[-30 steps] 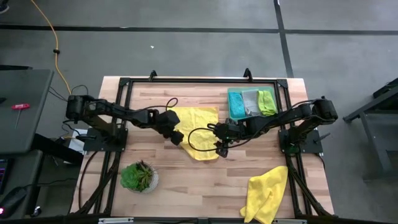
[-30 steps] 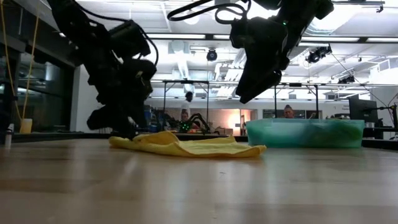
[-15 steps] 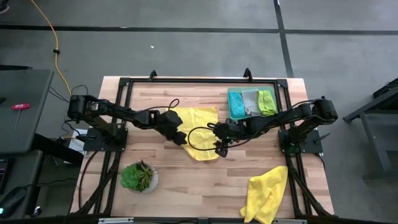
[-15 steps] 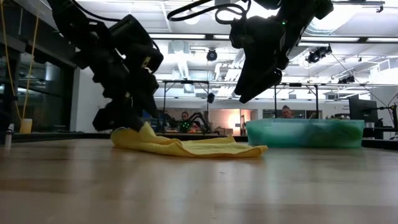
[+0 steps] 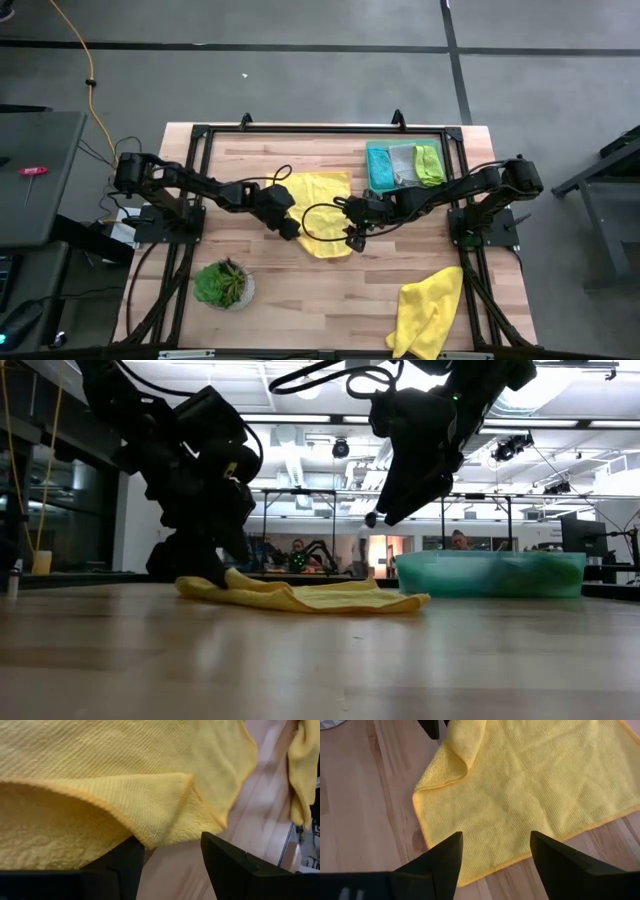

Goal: Fold microfiber towels
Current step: Fold the left yellow towel

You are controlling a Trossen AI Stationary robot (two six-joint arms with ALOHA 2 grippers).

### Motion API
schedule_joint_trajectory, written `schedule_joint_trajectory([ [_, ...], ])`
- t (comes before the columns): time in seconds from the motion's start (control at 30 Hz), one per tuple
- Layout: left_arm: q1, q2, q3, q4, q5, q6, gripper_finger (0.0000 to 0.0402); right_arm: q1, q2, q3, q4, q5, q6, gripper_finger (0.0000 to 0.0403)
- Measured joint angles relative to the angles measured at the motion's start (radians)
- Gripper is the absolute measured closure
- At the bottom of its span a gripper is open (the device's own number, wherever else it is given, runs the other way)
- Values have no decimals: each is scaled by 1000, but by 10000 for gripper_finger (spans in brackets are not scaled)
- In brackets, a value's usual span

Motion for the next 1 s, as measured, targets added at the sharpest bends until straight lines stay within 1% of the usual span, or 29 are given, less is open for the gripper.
schedule_joint_trajectory([
  [0.1, -5, 0, 0, 12, 6, 0, 220, 0, 0, 0, 4, 8, -2, 178],
  [0.2, -6, 0, 0, 3, 23, 0, 240, 0, 0, 0, 4, 27, -2, 178],
  [0.27, -6, 0, 0, 4, 41, -5, 266, 0, 0, 0, 4, 31, -2, 178],
  [0.37, -6, 0, 0, 3, 89, -7, 321, 0, 0, 0, 4, 32, -2, 178],
  [0.47, -11, 0, 0, -3, 105, -2, 382, 0, 0, 0, 4, 32, -2, 178],
  [0.5, -12, 0, 0, -4, 106, -1, 392, 0, 0, 0, 4, 32, -2, 178],
  [0.6, -12, 0, 0, -10, 108, -8, 389, 0, 0, 0, 4, 43, -2, 178],
  [0.77, -11, 0, 0, -14, 82, -34, 399, 0, 0, 0, 4, 49, -2, 178],
  [0.9, -11, -3, 0, -14, 91, -27, 377, 0, 0, 0, 3, 48, 1, 178],
  [1.0, -11, -50, 9, -17, 141, 5, 357, 0, 0, 0, 3, 48, 0, 178],
])
